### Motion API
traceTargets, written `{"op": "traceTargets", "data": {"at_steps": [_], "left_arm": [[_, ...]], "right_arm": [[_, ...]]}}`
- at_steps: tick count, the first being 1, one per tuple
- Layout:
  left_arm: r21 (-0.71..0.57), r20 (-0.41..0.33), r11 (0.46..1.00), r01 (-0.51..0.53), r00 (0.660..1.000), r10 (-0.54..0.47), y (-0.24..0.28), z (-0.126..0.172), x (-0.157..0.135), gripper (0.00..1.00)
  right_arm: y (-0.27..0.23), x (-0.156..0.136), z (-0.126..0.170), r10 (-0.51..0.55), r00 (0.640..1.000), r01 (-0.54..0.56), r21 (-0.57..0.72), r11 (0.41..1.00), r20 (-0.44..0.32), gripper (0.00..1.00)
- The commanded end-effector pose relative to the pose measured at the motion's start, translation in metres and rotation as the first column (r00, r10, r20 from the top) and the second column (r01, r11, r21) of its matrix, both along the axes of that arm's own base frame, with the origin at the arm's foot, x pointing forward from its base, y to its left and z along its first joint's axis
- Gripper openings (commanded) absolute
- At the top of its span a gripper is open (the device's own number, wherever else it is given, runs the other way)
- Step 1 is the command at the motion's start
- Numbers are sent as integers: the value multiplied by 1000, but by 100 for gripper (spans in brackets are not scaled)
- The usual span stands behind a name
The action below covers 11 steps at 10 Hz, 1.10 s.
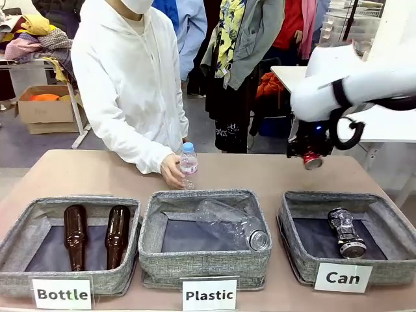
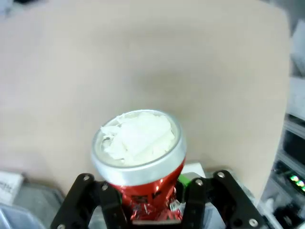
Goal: Sort the can waste into the basket.
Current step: Pick up the can waste from the table and place it in the right Fabric basket.
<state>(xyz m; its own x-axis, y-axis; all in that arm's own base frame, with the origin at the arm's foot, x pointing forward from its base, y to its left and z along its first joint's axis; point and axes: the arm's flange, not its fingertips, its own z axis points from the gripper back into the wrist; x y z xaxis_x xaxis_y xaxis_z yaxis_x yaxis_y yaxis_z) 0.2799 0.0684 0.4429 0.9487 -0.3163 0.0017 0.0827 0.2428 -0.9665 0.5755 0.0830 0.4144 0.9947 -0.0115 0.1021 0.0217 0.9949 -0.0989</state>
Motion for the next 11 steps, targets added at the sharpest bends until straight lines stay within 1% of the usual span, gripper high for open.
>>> {"op": "traceTargets", "data": {"at_steps": [1, 2, 3, 4, 5, 6, 7, 8, 9, 10, 11], "left_arm": [[-20, -6, 1000, -8, 1000, 8, -3, 4, 2, 100], [-20, -6, 1000, -8, 1000, 8, -3, 4, 2, 100], [-20, -6, 1000, -8, 1000, 8, -3, 4, 2, 100], [-20, -6, 1000, -8, 1000, 8, -3, 4, 2, 100], [-20, -6, 1000, -8, 1000, 8, -3, 4, 2, 100], [-20, -6, 1000, -8, 1000, 8, -3, 4, 2, 100], [-20, -6, 1000, -8, 1000, 8, -3, 4, 2, 100], [-20, -6, 1000, -8, 1000, 8, -3, 4, 2, 100], [-20, -6, 1000, -8, 1000, 8, -3, 4, 2, 100], [-20, -6, 1000, -8, 1000, 8, -3, 4, 2, 100], [-20, -6, 1000, -8, 1000, 8, -3, 4, 2, 100]], "right_arm": [[-24, -62, 24, 230, 969, -233, -19, 972, -92, 0], [-33, -87, 28, 380, 907, -393, -39, 919, -182, 0], [-42, -114, 27, 599, 764, -622, -24, 783, -241, 0], [-48, -131, 26, 748, 616, -770, 13, 638, -246, 0], [-52, -143, 21, 832, 491, -856, 32, 515, -256, 0], [-52, -154, 16, 900, 340, -929, 53, 367, -274, 0], [-53, -163, 12, 937, 201, -975, 37, 220, -284, 0], [-55, -169, 11, 959, 96, -994, 23, 106, -267, 0], [-56, -170, 10, 966, 52, -998, 8, 56, -252, 0], [-55, -171, 9, 967, 32, -999, 13, 36, -251, 0], [-56, -171, 8, 967, 23, -1000, 15, 27, -254, 0]]}}
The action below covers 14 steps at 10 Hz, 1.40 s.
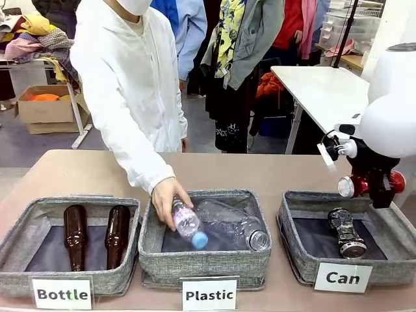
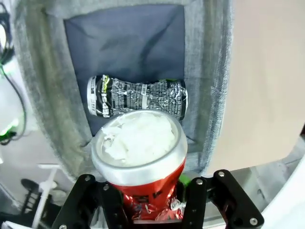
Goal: Sort the can waste into the basket.
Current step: Pick up the can waste from the table and place it in the right Fabric basket.
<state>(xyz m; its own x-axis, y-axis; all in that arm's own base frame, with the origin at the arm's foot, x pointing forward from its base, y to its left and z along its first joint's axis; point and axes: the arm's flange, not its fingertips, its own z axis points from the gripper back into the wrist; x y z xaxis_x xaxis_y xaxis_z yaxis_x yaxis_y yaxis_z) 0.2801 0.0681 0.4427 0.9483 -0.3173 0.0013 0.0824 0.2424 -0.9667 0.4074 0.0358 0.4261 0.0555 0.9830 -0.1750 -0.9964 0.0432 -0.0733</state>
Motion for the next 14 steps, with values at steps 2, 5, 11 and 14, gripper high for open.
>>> {"op": "traceTargets", "data": {"at_steps": [2, 5, 11, 14], "left_arm": [[-19, -5, 1000, -9, 1000, 9, -3, 4, 1, 100], [-19, -5, 1000, -9, 1000, 9, -3, 4, 1, 100], [-19, -5, 1000, -9, 1000, 9, -3, 4, 1, 100], [-19, -5, 1000, -9, 1000, 9, -3, 4, 1, 100]], "right_arm": [[-10, -3, -6, 21, 1000, -21, 23, 1000, 8, 0], [-10, -2, -10, 41, 999, -41, 25, 999, 0, 76], [-6, 3, -8, 9, 1000, -7, 49, 999, -26, 100], [-1, 7, 16, -234, 949, 291, 295, 910, -212, 100]]}}
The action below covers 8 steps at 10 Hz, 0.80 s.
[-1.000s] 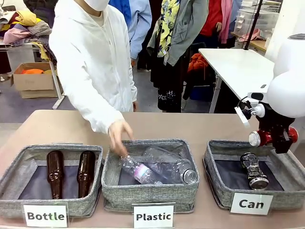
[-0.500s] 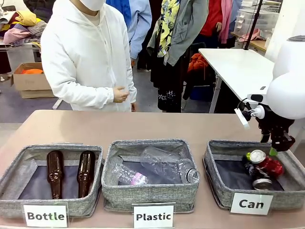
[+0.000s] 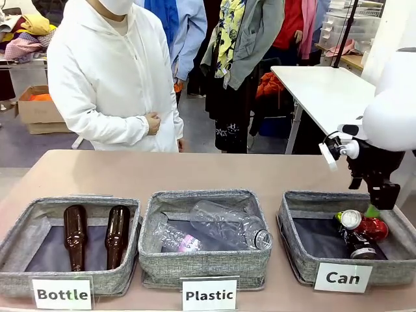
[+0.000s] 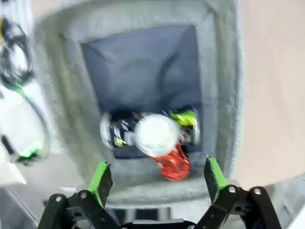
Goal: Sort the can waste into the basket.
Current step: Pick up the can waste from the table and place it in the right Fabric basket.
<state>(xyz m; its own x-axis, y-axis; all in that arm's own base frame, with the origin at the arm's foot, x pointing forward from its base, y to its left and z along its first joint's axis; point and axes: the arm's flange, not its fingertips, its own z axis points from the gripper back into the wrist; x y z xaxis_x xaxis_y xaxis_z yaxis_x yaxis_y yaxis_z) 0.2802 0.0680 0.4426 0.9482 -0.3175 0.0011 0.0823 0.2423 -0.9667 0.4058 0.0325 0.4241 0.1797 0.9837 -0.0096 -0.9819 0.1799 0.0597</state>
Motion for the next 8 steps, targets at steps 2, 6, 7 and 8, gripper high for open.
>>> {"op": "traceTargets", "data": {"at_steps": [2, 6, 7, 8], "left_arm": [[-19, -5, 1000, -9, 1000, 9, -3, 4, 1, 100], [-19, -5, 1000, -9, 1000, 9, -3, 4, 1, 100], [-19, -5, 1000, -9, 1000, 9, -3, 4, 1, 100], [-19, -5, 1000, -9, 1000, 9, -3, 4, 1, 100]], "right_arm": [[0, 7, 39, -295, 881, 426, 349, 835, -369, 100], [-17, 19, 58, -282, 479, 864, 390, 318, -831, 100], [-20, 23, 60, -238, 376, 918, 325, 227, -895, 100], [-24, 30, 62, -175, 235, 971, 222, 91, -956, 100]]}}
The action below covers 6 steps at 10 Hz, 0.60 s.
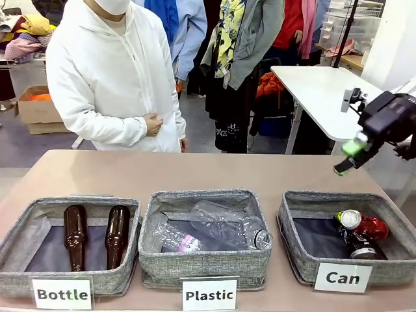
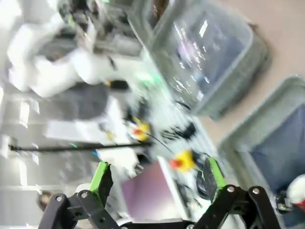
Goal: Sort the can waste into the basket.
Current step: Pick up the can waste from the table and place it in the right Fabric basket.
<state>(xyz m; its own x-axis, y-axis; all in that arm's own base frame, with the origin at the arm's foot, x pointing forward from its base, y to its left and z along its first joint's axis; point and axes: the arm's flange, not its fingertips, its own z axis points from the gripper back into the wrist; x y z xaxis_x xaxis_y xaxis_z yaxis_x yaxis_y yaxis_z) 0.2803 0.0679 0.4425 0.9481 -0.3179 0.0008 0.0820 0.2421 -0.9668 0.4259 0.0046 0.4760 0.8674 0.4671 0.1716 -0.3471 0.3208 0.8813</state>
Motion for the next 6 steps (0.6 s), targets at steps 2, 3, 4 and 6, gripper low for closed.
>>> {"op": "traceTargets", "data": {"at_steps": [2, 3, 4, 6], "left_arm": [[-19, -5, 1000, -10, 1000, 10, -2, 4, 1, 100], [-19, -5, 1000, -10, 1000, 10, -2, 4, 1, 100], [-19, -5, 1000, -10, 1000, 10, -2, 4, 1, 100], [-19, -5, 1000, -10, 1000, 10, -2, 4, 1, 100]], "right_arm": [[-12, 14, 7, -480, 809, 577, 301, 760, -339, 100], [-21, 12, 5, -559, 753, 657, 330, 678, -347, 100], [-27, 11, 3, -671, 656, 754, 324, 571, -345, 100], [-34, 9, -1, -835, 470, 880, 225, 419, -286, 100]]}}
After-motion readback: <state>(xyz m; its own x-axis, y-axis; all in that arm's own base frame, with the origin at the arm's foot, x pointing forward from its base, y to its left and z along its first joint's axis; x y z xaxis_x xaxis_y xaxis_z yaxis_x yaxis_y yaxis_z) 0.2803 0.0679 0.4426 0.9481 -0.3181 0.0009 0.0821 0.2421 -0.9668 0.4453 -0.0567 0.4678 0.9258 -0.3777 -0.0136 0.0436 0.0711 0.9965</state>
